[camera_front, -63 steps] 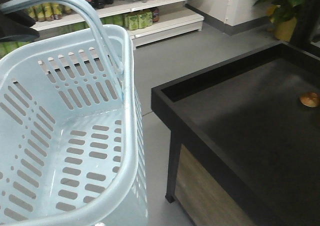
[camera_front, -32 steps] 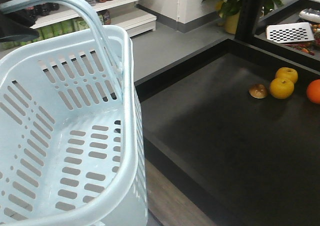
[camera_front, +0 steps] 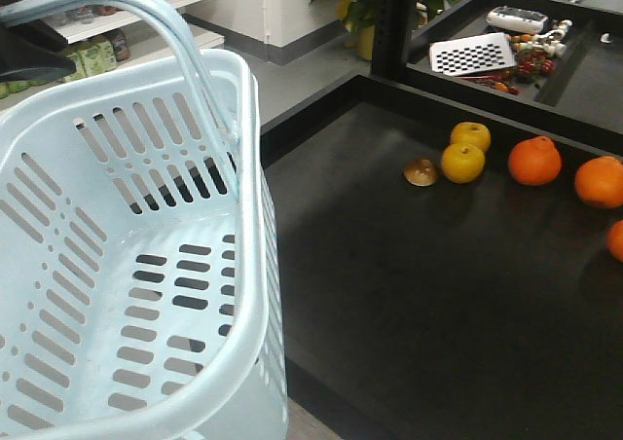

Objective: Pick three apples into basket with both arms
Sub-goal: 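Turn the base back toward the apples on the fruit table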

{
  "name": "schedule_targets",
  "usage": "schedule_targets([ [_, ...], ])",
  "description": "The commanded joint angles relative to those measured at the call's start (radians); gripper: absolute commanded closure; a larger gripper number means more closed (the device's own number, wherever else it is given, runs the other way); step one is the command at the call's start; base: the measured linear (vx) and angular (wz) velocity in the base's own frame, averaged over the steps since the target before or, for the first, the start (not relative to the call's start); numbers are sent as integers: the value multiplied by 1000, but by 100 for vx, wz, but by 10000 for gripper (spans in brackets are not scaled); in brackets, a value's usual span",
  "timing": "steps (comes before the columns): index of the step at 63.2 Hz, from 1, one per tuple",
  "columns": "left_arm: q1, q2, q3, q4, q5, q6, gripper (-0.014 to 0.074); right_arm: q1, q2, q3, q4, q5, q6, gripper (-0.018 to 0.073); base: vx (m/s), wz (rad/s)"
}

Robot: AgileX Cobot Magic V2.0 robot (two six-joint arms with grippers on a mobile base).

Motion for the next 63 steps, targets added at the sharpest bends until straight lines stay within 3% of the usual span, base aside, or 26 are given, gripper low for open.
schedule_targets([
  [1, -3, -19, -30, 16, -52, -10, 603, -7, -13, 13, 0, -73, -6, 568, 6, -35],
  [63, -3, -16, -30, 15, -52, -10, 603, -7, -13, 13, 0, -73, -6, 568, 4, -43],
])
